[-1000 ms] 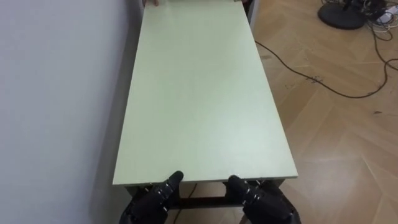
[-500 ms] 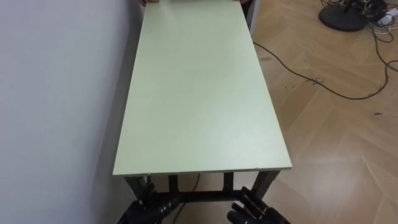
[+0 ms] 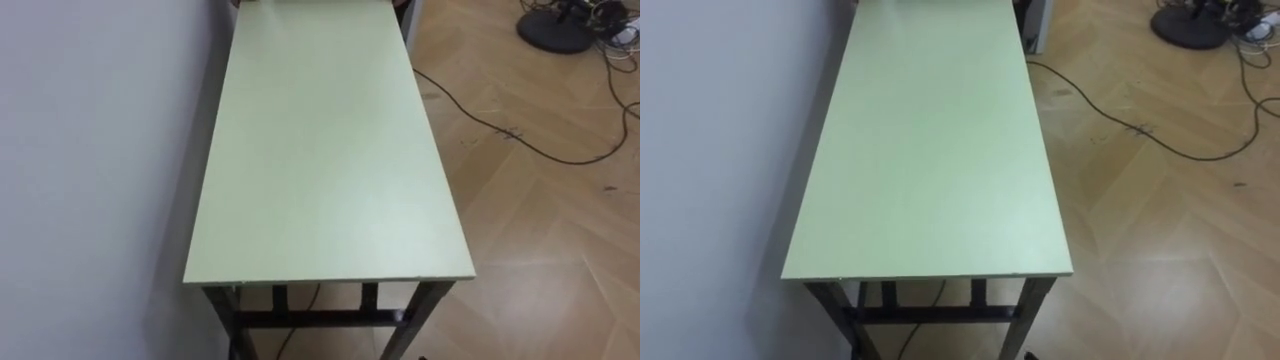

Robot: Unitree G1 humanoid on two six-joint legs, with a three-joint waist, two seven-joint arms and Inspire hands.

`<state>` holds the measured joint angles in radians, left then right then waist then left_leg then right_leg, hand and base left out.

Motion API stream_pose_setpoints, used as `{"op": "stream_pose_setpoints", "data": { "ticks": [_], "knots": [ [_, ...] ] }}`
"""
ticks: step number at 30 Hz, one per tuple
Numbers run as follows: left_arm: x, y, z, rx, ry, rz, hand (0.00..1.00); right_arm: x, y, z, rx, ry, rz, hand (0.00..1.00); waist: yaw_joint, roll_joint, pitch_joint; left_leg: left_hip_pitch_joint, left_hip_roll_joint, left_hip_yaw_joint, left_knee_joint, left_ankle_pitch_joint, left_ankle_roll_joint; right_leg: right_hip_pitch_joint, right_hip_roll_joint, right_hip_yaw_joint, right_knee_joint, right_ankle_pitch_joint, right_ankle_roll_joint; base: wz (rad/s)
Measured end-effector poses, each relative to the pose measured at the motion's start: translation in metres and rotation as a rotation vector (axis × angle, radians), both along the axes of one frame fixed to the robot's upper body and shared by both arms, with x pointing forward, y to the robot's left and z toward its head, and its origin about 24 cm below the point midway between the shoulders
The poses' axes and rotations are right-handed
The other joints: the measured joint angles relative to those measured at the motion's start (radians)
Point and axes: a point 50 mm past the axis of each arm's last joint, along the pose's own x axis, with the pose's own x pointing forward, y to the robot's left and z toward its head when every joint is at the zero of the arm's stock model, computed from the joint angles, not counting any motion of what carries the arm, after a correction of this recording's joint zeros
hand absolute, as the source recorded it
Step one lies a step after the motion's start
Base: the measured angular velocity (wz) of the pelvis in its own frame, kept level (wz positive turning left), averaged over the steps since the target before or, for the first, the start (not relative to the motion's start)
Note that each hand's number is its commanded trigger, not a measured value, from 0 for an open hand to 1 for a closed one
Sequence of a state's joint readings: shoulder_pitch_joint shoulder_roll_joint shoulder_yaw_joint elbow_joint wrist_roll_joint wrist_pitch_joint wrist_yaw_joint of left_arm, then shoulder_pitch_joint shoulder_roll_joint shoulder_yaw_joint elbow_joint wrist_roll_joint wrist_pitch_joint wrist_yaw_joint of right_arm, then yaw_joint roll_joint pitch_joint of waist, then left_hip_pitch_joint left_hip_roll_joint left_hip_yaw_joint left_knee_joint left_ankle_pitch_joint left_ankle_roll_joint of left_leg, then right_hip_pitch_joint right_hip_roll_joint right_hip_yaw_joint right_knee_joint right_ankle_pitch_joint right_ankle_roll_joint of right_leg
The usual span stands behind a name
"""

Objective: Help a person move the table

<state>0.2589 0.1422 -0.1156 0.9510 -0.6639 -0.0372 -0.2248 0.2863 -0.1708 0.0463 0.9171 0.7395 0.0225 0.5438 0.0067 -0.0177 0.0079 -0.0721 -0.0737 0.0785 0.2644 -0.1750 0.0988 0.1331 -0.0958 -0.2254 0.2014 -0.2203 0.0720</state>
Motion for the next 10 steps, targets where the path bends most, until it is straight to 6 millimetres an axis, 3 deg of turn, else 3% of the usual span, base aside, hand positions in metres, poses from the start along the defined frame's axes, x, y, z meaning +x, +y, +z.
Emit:
{"op": "stream_pose_setpoints", "data": {
  "ticks": [10],
  "knots": [
    [-0.017,0.010,-0.005,0.086,0.097,0.042,0.00,-0.035,-0.006,-0.012,-0.073,0.185,-0.105,0.00,0.000,-0.009,-0.0023,0.032,0.009,0.007,-0.020,-0.003,-0.016,0.025,0.015,0.003,-0.018,0.007,-0.011,-0.03]
  ]
}}
